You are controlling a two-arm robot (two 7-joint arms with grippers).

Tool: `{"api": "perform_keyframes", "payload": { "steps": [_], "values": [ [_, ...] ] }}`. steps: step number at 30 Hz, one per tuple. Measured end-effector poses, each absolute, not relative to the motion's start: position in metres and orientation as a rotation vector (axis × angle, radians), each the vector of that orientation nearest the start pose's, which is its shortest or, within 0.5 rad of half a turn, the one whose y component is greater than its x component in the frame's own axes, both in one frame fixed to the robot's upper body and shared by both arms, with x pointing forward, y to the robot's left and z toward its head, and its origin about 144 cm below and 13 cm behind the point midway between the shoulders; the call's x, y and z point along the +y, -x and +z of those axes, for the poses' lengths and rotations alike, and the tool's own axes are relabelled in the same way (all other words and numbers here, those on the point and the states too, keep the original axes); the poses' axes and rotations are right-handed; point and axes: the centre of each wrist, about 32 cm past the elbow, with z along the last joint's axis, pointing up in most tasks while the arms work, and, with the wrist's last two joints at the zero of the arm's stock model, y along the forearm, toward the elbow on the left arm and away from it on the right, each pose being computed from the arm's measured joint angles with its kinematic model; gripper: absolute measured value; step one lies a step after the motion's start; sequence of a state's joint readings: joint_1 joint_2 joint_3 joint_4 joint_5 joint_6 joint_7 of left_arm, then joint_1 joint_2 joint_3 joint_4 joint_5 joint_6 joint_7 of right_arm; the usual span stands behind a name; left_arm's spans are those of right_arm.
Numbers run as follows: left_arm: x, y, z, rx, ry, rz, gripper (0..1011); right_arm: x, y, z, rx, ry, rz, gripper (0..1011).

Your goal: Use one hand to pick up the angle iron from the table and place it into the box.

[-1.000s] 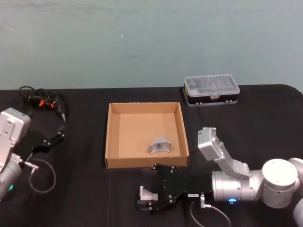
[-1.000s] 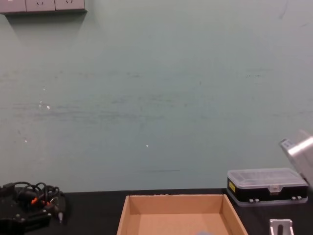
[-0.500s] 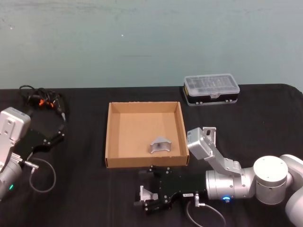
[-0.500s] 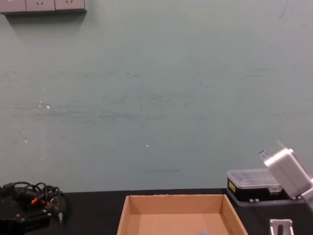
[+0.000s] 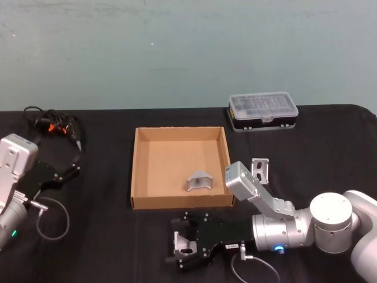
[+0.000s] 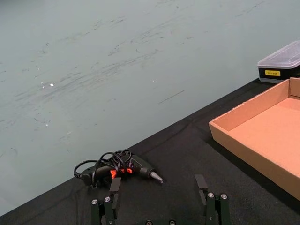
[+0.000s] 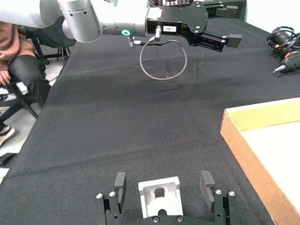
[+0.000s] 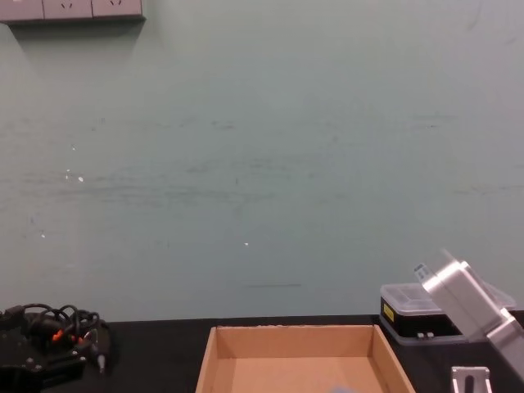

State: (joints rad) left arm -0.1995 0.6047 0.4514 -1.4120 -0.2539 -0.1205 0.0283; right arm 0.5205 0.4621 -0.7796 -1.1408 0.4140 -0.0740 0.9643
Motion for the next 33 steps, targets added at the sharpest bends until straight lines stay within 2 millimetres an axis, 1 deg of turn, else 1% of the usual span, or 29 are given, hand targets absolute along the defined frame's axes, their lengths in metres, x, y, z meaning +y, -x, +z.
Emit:
{"api": "perform_keyframes", "payload": {
  "steps": [19, 23, 24, 25, 27, 29, 30, 32, 33],
  "values": [
    [0.3097, -0.4886, 1.1398, -0.285, -0.304, 1.248, 1000, -0.2336, -0.5512, 1.1316, 0.016, 0.333, -0.148, 1003],
    [0.3097, -0.4886, 1.1398, -0.285, -0.304, 1.248, 1000, -0.2336, -0.5512, 1.1317, 0.015, 0.332, -0.149, 950],
    [0.3097, -0.4886, 1.1398, -0.285, -0.304, 1.248, 1000, -0.2336, -0.5511, 1.1317, 0.015, 0.332, -0.149, 908],
    [0.3097, -0.4886, 1.1398, -0.285, -0.304, 1.248, 1000, -0.2336, -0.5511, 1.1317, 0.015, 0.332, -0.149, 893],
    [0.3097, -0.4886, 1.1398, -0.285, -0.304, 1.248, 1000, -0.2336, -0.5511, 1.1317, 0.015, 0.332, -0.149, 824],
    [0.3096, -0.4886, 1.1398, -0.285, -0.304, 1.248, 1000, -0.2336, -0.5511, 1.1317, 0.015, 0.332, -0.149, 788],
    [0.3097, -0.4886, 1.1398, -0.285, -0.304, 1.248, 1000, -0.2336, -0.5511, 1.1317, 0.015, 0.332, -0.149, 734],
    [0.3097, -0.4886, 1.1398, -0.285, -0.304, 1.248, 1000, -0.2336, -0.5511, 1.1317, 0.015, 0.332, -0.149, 705],
    [0.3097, -0.4886, 1.1398, -0.285, -0.304, 1.248, 1000, -0.2336, -0.5511, 1.1317, 0.015, 0.332, -0.149, 658]
  ]
}}
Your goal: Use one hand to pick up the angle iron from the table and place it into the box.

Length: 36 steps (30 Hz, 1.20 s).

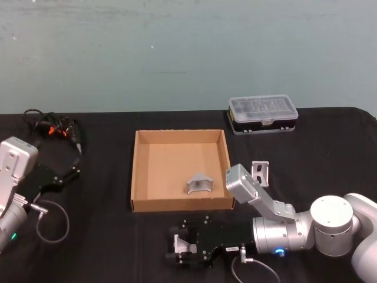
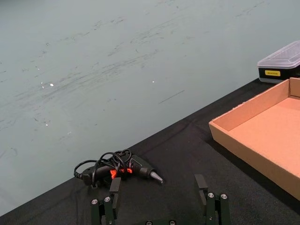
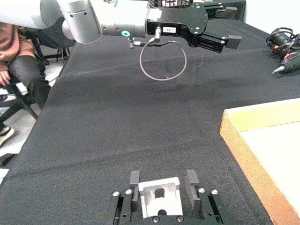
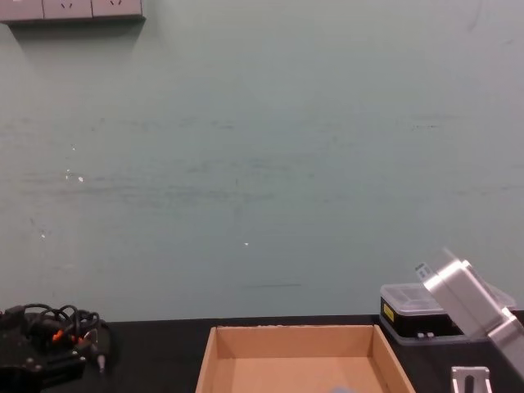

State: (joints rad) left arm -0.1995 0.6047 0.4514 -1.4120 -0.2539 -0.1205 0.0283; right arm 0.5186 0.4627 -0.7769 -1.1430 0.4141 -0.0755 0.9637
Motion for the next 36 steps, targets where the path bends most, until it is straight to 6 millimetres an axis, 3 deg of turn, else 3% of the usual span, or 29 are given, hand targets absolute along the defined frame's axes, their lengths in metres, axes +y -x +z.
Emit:
{"api": "perform_keyframes", "payload": {
  "steps": [5, 8, 22, 36],
  "values": [
    [0.31, -0.489, 1.14, -0.285, -0.304, 1.248, 1000, -0.234, -0.551, 1.132, 0.015, 0.332, -0.149, 490],
    [0.31, -0.489, 1.14, -0.285, -0.304, 1.248, 1000, -0.234, -0.551, 1.132, 0.015, 0.332, -0.149, 452],
    [0.31, -0.489, 1.14, -0.285, -0.304, 1.248, 1000, -0.234, -0.551, 1.132, 0.014, 0.329, -0.15, 453],
    [0.31, -0.489, 1.14, -0.285, -0.304, 1.248, 1000, -0.243, -0.561, 1.142, -0.007, 0.198, -0.206, 452]
  ]
}}
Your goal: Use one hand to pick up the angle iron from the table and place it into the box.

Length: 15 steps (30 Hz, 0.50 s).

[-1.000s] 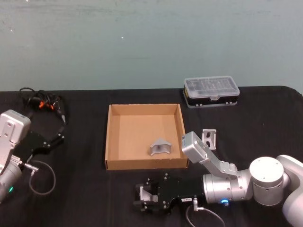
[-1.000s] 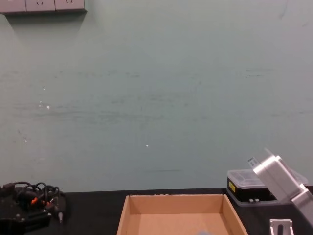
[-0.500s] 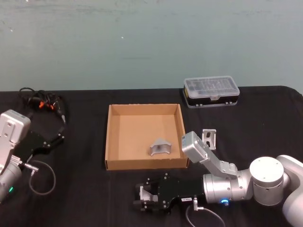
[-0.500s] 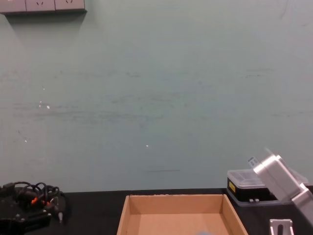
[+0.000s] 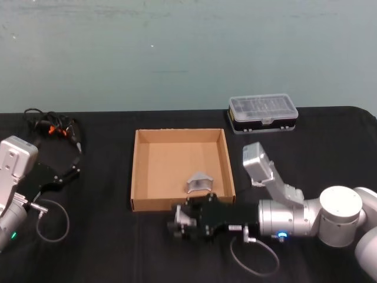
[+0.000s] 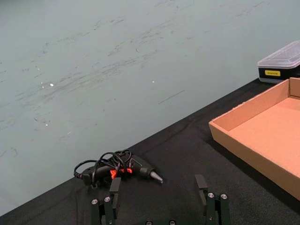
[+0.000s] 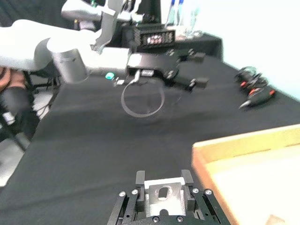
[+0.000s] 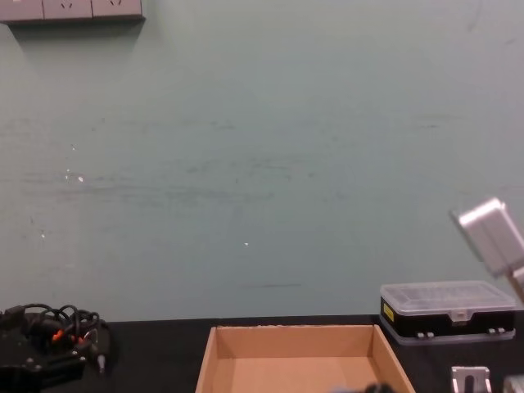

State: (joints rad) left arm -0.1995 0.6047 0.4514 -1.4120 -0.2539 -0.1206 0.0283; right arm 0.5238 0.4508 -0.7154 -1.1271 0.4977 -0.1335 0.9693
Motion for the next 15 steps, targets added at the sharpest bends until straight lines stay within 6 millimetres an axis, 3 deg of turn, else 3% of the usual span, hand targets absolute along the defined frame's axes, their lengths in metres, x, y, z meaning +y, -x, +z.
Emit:
{"api": "perform_keyframes", "payload": {
  "steps": [15],
  "values": [
    [0.31, -0.489, 1.14, -0.285, -0.304, 1.248, 1000, -0.243, -0.595, 1.165, -0.055, 0.114, -0.306, 452]
  ]
}}
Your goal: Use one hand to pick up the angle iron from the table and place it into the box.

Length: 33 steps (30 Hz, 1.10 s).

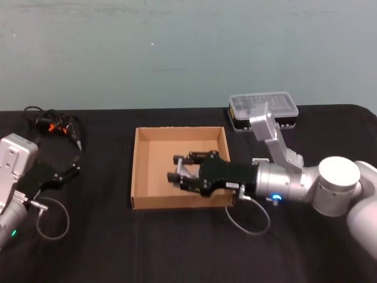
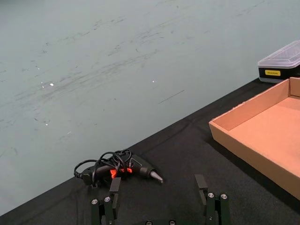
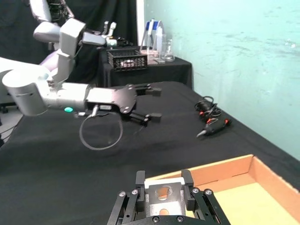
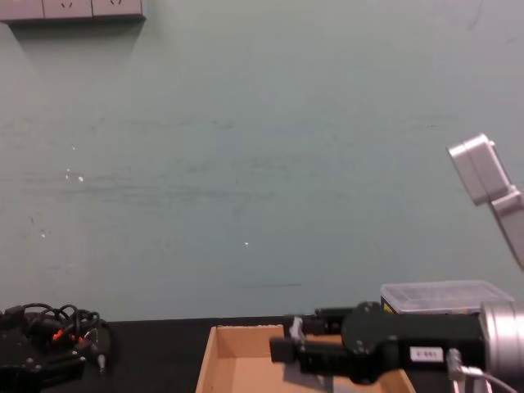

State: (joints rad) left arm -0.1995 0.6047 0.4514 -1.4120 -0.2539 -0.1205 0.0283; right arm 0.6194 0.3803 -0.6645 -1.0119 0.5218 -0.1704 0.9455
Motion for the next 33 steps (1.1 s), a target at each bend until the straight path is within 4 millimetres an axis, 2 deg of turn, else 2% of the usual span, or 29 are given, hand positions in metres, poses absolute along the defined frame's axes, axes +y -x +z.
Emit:
{"api": "perform_keyframes", "payload": {
  "steps": [13, 33],
  "values": [
    [0.31, -0.489, 1.14, -0.285, -0.304, 1.248, 1000, -0.227, -0.623, 1.169, -0.048, 0.13, -0.33, 452],
    [0.31, -0.489, 1.14, -0.285, -0.304, 1.248, 1000, -0.209, -0.638, 1.161, -0.016, 0.223, -0.345, 452]
  ]
}}
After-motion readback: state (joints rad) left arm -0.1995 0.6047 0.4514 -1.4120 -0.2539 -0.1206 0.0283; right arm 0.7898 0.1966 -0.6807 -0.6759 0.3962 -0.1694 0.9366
